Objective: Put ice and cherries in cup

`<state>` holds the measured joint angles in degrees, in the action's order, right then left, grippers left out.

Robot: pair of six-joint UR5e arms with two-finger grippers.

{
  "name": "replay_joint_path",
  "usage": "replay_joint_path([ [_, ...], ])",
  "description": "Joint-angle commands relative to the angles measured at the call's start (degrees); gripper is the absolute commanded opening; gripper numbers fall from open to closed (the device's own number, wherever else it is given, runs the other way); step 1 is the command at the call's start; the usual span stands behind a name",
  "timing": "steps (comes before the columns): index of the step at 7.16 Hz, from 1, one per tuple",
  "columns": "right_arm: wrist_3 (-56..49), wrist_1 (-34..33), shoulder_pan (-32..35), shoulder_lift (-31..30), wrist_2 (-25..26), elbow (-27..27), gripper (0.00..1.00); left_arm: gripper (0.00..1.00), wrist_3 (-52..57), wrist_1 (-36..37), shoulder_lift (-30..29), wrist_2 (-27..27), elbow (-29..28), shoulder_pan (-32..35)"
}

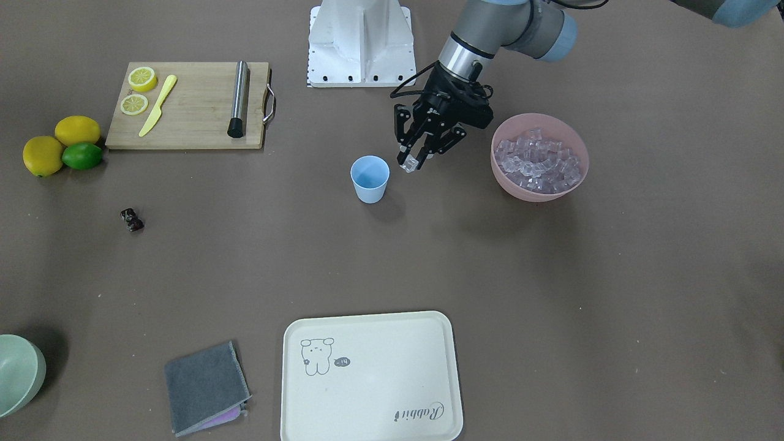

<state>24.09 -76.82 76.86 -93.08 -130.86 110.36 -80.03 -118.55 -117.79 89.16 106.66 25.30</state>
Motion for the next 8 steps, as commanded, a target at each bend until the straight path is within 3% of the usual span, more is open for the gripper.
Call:
replay_joint_path([
  [1,0.08,0.00,-0.04,0.00,0.00,0.03,1.00,0.00,-3.54,-0.11,-3.23,-2.33,-4.16,-1.65],
  [3,0.08,0.00,-0.04,0.00,0.00,0.03,1.00,0.00,-3.82,-0.28,-4.45,-7.49,-3.92,-5.33],
  [4,0.17,0.00,-0.04,0.00,0.00,0.03,1.00,0.14,-3.73,-0.11,-4.55,-8.04,-3.83,-6.65],
  [5,0.17,0.00,-0.04,0.00,0.00,-0.06,1.00,0.34,-3.73,-0.19,-4.47,-8.65,-3.92,-7.36],
  [6,0.08,0.00,-0.04,0.00,0.00,-0.06,1.00,0.45,-3.82,-1.15,-4.38,-9.53,-3.92,-7.63],
  [8,0.08,0.00,-0.04,0.00,0.00,-0.23,1.00,0.80,-3.82,-2.39,-4.11,-9.45,-3.92,-7.46],
])
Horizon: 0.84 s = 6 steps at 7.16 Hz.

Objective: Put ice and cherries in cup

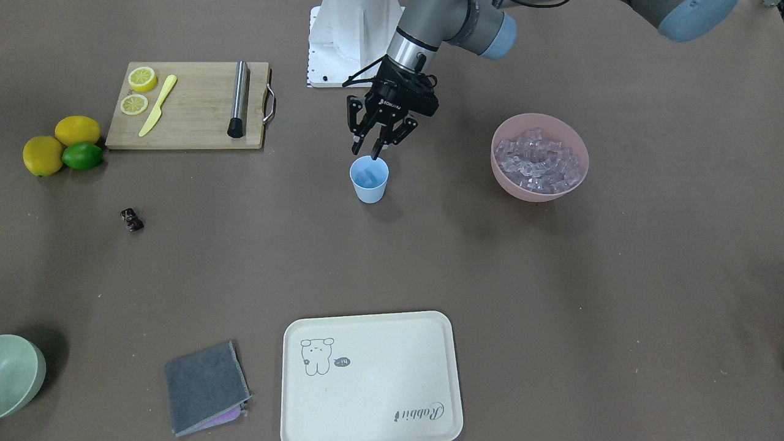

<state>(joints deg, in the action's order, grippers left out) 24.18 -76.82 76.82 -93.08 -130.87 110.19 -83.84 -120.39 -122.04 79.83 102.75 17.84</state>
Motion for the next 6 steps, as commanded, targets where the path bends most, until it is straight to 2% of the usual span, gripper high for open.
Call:
replay_joint_path([
  [1,-0.01,0.00,0.00,0.00,0.00,-0.06,1.00,0.97,0.08,-0.46,0.57,-0.20,0.26,0.09],
  [2,-0.10,0.00,0.00,0.09,0.00,-0.24,1.00,0.97,0.51,-0.03,2.40,-0.20,1.91,0.35],
  [3,-0.18,0.09,0.00,0.17,0.09,-0.24,1.00,0.98,1.91,0.41,6.59,0.23,5.67,0.62],
  [4,-0.18,0.09,0.00,0.18,0.09,-0.33,1.00,0.98,8.80,1.11,12.99,2.15,10.58,0.79],
  [5,-0.27,0.09,0.00,0.18,0.52,-0.33,1.00,0.99,13.39,2.86,19.66,5.30,15.07,2.62],
  [6,-0.27,0.09,0.00,0.09,0.88,-0.33,1.00,0.99,18.48,2.79,24.08,10.64,17.29,6.21],
])
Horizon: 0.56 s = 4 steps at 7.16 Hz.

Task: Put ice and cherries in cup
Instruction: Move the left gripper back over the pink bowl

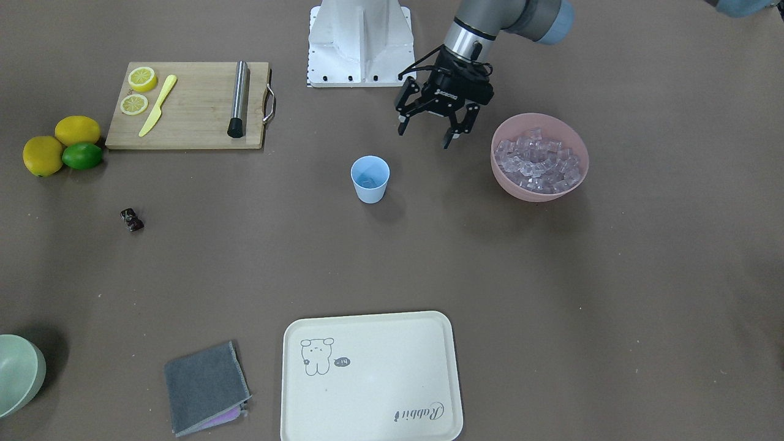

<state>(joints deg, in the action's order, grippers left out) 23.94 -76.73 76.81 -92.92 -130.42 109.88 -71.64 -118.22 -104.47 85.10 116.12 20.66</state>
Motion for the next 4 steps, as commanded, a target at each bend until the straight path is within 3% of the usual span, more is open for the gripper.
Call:
replay_joint_path([
  [1,-0.03,0.00,0.00,-0.24,0.43,-0.11,1.00,0.99,12.43,0.54,10.56,8.13,4.20,6.73],
  [4,-0.03,0.00,0.00,-0.42,0.43,-0.11,1.00,1.00,18.82,0.54,20.60,9.38,7.71,8.61],
])
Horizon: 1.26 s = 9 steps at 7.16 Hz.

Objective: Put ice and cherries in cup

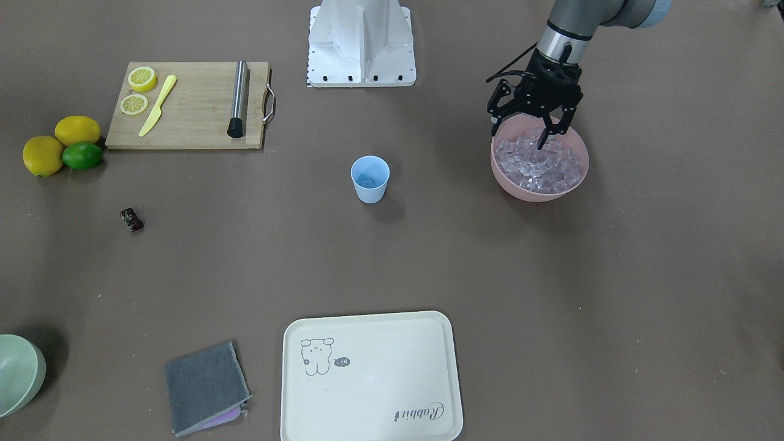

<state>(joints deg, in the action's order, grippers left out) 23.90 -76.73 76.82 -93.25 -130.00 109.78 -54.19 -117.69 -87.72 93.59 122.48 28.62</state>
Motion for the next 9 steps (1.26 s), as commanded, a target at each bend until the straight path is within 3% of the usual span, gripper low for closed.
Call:
replay_joint_path([
  [1,0.00,0.00,0.00,-0.09,0.01,0.00,1.00,1.00,0.76,0.00,5.61,0.89,1.35,0.47],
  [3,0.00,0.09,0.00,-0.44,0.01,0.08,1.00,1.00,-1.16,0.00,8.09,0.89,0.92,-0.58],
  [5,0.00,0.09,0.00,-0.44,0.01,0.08,1.00,1.00,-10.62,0.00,6.52,0.54,0.74,-3.73],
  [9,0.09,0.09,0.00,-0.35,0.10,0.08,1.00,0.99,-11.02,0.00,5.28,0.37,-2.42,-4.53],
])
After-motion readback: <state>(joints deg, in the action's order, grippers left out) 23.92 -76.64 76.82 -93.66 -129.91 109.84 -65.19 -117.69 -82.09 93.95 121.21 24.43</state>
